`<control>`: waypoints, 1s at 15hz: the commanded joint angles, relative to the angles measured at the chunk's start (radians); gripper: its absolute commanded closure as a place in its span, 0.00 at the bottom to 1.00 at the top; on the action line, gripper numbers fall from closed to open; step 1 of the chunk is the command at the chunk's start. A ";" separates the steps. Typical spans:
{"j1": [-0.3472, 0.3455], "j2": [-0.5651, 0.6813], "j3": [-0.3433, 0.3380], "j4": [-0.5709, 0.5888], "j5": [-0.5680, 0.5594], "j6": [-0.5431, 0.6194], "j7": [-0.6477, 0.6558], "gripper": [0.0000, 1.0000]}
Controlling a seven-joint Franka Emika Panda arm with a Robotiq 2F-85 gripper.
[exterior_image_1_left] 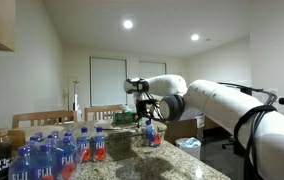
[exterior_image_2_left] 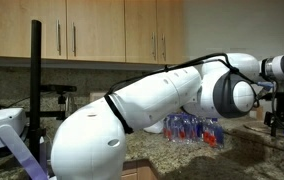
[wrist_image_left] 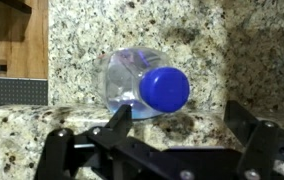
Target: Move the water bottles to the left
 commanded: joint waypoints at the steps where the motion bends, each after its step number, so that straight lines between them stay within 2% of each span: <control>1: -0.016 -0.010 0.002 -0.012 -0.009 0.031 -0.022 0.27; 8: -0.060 -0.033 -0.003 -0.006 -0.009 0.036 -0.035 0.74; 9: -0.094 -0.055 -0.010 -0.004 -0.014 0.011 -0.069 0.80; 10: -0.107 -0.065 -0.015 -0.002 -0.020 0.003 -0.084 0.74; 11: -0.114 -0.075 -0.018 0.000 -0.022 0.001 -0.094 0.42; 12: -0.131 -0.090 -0.022 0.001 -0.025 -0.003 -0.113 0.46; 13: -0.147 -0.099 -0.025 0.001 -0.026 0.000 -0.130 0.45; 15: -0.176 -0.122 -0.031 -0.003 -0.029 -0.005 -0.163 0.34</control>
